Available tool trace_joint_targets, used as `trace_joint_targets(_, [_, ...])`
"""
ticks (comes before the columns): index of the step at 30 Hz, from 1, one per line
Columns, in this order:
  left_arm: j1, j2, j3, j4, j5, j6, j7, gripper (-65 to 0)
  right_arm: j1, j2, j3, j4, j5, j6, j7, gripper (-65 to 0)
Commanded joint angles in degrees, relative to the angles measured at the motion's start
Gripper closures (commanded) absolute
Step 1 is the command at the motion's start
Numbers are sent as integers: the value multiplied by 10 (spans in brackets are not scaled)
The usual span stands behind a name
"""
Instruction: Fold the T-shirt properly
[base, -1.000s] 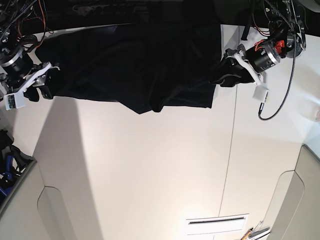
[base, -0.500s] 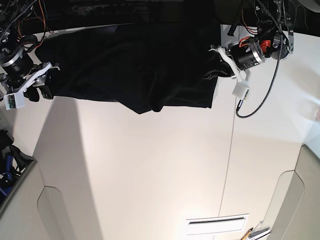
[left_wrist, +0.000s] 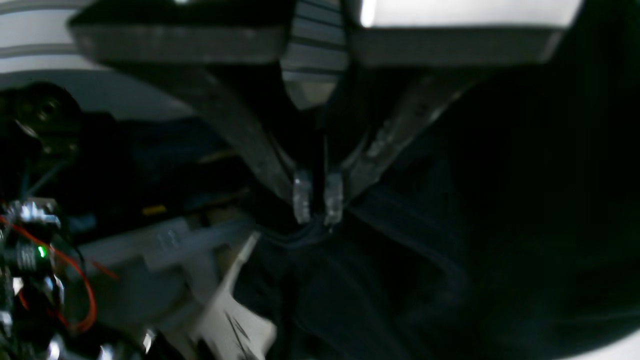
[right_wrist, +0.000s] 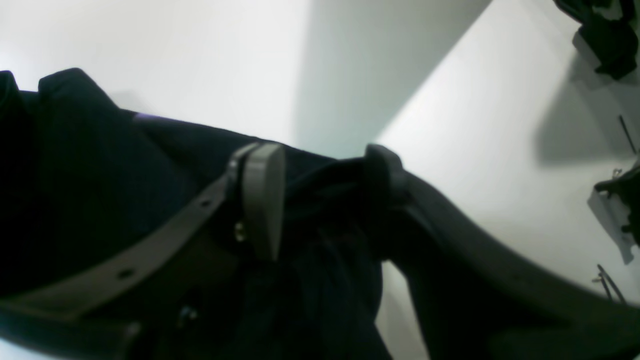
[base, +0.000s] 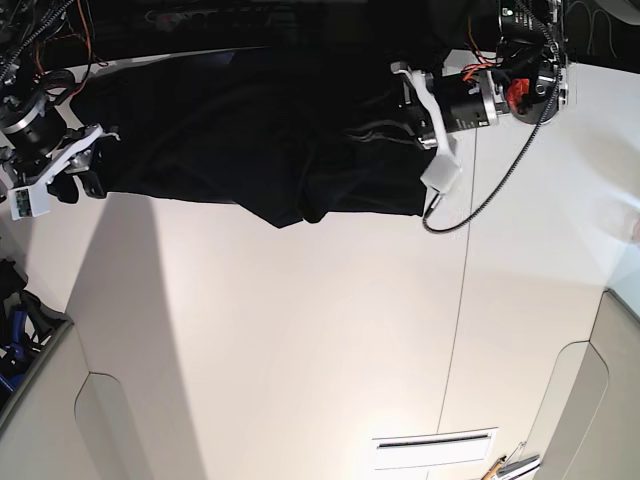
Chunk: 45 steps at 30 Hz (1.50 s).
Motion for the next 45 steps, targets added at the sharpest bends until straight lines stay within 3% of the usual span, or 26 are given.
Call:
trace_joint_targets(1, [-2, -3, 13, 10, -3, -7, -5, 0, 3, 8, 3, 9, 9, -1, 15, -263])
trace_joint_targets(7, [-3, -3, 77, 10, 80, -7, -13, 0, 3, 8, 3, 9, 9, -1, 15, -263])
trace_joint_targets(12, [-3, 7, 106, 11, 102, -7, -19, 0, 3, 8, 3, 9, 9, -1, 15, -263])
trace_joint_targets(15, [-3, 10, 115, 25, 82, -7, -19, -176, 3, 8, 3, 9, 9, -1, 15, -263])
trace_joint_targets(17, [-3, 9, 115, 48, 73, -7, -19, -216, 3, 8, 3, 9, 9, -1, 15, -263])
trace_joint_targets(21, [-3, 9, 104, 121, 75, -7, -19, -216, 3, 8, 3, 9, 9, -1, 15, -263])
trace_joint_targets(24, [-3, 9, 73, 158, 119, -7, -46, -209, 3, 8, 3, 9, 9, -1, 15, -263])
trace_joint_targets(25, [-3, 9, 60, 159, 147, -7, -68, -179, 3, 8, 3, 9, 9, -1, 15, -263])
trace_joint_targets(28, [-4, 9, 30, 144, 243, -7, -140, 0, 3, 8, 3, 9, 9, -1, 15, -263])
trace_joint_targets(31, [-11, 9, 24, 113, 304, 5, -178, 0, 3, 8, 3, 9, 12, -1, 15, -263])
trace_joint_targets(35, [-26, 10, 42, 57, 307, 21, -184, 0, 3, 8, 3, 9, 17, -1, 15, -263])
trace_joint_targets(38, [-32, 12, 82, 21, 308, 21, -203, 0, 3, 8, 3, 9, 18, -1, 15, -263])
trace_joint_targets(45, [-53, 56, 200, 3, 341, 27, -204, 0, 3, 7, 3, 9, 18, -1, 15, -263])
